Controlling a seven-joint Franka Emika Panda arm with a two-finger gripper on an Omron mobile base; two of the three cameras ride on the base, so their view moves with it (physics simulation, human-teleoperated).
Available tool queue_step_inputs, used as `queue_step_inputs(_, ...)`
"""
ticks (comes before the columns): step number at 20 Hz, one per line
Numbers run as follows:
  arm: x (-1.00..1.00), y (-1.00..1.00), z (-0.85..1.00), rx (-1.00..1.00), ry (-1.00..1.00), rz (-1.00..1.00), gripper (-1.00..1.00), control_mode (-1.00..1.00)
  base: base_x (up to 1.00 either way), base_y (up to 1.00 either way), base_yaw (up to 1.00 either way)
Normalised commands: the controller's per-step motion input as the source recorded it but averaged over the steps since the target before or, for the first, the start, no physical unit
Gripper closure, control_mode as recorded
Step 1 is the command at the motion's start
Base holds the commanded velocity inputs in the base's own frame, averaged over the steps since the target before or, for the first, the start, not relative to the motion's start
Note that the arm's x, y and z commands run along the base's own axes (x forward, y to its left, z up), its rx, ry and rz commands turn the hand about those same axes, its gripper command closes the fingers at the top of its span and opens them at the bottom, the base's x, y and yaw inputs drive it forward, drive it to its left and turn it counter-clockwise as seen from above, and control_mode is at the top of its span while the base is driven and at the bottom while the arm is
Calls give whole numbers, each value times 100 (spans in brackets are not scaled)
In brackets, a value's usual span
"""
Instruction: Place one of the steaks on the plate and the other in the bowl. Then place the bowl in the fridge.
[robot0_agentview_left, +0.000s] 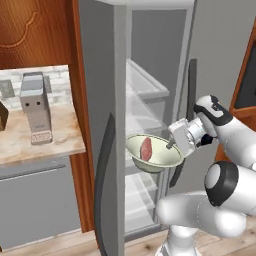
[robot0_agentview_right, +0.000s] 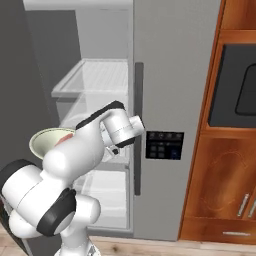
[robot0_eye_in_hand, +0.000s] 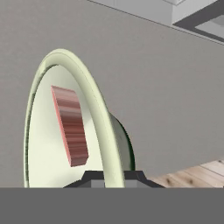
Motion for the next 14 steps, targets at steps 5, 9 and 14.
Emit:
queue_step_inputs(5, 0, 0, 0, 0, 0, 0, 100, 100, 37, 22, 20)
queue_step_inputs(9, 0, 0, 0, 0, 0, 0, 100, 100, 40, 23, 21)
queue_step_inputs(14, 0, 0, 0, 0, 0, 0, 100, 100, 41, 21, 20)
